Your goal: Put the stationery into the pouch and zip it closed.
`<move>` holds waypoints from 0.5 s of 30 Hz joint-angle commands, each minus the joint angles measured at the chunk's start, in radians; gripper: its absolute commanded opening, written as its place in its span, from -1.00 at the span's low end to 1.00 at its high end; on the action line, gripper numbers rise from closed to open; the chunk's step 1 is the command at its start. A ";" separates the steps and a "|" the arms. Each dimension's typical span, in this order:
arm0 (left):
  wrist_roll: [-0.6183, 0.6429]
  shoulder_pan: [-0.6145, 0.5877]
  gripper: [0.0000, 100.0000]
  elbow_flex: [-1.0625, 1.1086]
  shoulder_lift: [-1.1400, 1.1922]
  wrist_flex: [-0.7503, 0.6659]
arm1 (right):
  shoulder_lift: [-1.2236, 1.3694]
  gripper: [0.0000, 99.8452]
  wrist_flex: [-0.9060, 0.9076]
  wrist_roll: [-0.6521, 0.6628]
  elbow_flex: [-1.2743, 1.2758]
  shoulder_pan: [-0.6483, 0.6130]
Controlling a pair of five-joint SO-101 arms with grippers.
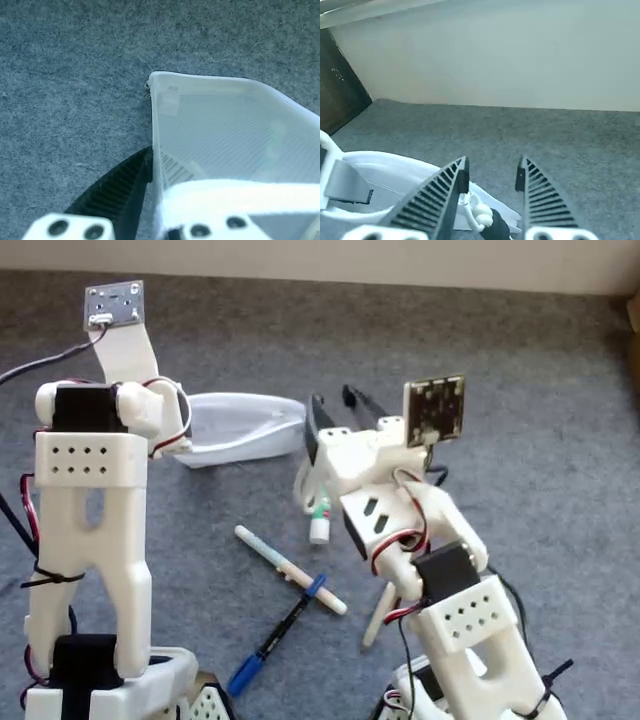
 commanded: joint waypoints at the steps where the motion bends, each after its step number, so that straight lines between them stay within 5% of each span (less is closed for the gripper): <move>1: 0.002 -0.033 -0.99 0.015 0.008 -0.018 | 0.015 -0.70 0.016 -0.009 -0.088 0.030; 15: 0.000 -0.033 -0.99 0.018 0.008 -0.018 | 0.363 -0.70 0.151 -0.012 -0.262 0.067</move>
